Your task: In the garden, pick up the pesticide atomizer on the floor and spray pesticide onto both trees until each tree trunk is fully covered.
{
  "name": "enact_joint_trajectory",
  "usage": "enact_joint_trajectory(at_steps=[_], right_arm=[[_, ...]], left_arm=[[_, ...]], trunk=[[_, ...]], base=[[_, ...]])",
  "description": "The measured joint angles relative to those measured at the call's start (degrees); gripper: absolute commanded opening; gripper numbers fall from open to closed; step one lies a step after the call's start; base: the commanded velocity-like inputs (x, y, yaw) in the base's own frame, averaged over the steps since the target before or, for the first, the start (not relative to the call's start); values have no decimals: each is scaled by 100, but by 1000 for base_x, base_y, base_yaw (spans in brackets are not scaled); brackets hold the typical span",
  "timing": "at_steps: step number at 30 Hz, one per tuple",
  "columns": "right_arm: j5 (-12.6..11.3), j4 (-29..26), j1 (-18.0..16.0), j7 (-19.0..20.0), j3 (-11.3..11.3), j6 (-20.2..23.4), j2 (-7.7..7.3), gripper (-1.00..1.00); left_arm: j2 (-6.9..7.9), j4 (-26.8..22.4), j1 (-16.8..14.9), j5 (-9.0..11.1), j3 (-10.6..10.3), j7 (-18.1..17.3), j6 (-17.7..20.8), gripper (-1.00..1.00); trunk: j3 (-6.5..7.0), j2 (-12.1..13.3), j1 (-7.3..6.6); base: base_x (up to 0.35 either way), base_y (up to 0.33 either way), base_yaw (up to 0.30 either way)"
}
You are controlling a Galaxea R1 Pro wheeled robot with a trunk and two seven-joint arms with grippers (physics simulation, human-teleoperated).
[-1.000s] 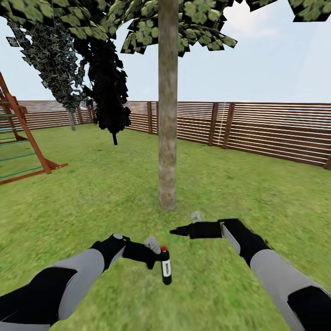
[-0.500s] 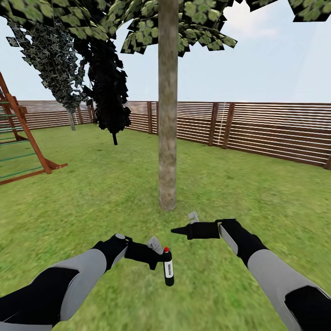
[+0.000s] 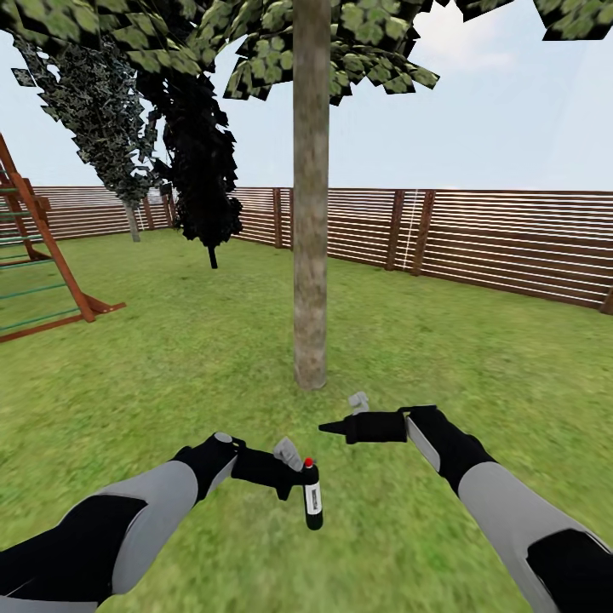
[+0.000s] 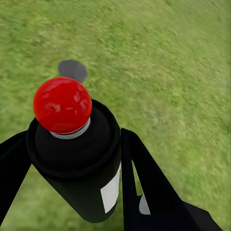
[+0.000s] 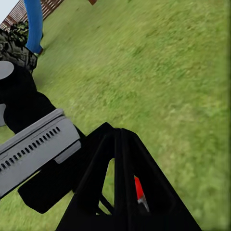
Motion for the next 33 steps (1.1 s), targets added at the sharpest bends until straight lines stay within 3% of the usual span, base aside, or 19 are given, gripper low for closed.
enact_joint_trajectory(at_steps=[11, 21, 29, 33], right_arm=[[0, 61, 4, -34, -3, -4, 158, -100], [1, 331, 17, -146, -1, -17, 192, -100], [3, 357, 23, -150, 4, -17, 351, -100], [6, 362, 26, -155, 392, -24, 345, -100]], left_arm=[[-82, -6, 0, 0, -3, 0, 0, -100], [-82, -14, -1, 0, 3, 0, 0, -100], [-83, -14, 0, 0, 4, 0, 0, -100], [-81, -14, 0, 2, 4, 0, 0, -100]], trunk=[[0, 0, 0], [0, 0, 0], [0, 0, 0], [0, 0, 0]], base=[[0, 0, 0], [0, 0, 0], [0, 0, 0], [0, 0, 0]])
